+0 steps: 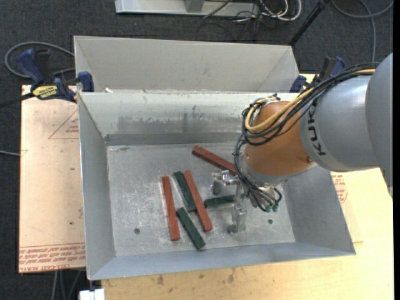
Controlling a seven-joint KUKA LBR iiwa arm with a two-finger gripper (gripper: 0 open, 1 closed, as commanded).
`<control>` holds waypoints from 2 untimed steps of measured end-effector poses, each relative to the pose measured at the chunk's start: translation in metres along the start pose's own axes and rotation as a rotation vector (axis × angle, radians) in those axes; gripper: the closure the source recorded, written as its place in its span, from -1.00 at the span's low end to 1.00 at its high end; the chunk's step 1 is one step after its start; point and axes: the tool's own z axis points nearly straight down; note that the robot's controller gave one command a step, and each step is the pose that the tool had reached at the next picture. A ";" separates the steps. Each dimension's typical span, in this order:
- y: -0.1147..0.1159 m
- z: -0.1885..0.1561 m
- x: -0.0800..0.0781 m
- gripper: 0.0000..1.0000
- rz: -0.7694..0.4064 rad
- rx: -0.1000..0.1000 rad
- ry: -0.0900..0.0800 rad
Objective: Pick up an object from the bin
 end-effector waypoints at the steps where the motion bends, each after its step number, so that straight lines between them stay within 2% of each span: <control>1: 0.000 0.000 0.000 -1.00 0.002 0.000 0.000; 2: 0.000 -0.002 -0.002 1.00 0.003 0.000 -0.003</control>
Offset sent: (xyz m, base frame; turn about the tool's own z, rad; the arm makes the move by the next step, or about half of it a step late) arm 0.0000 0.0000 0.0000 0.0000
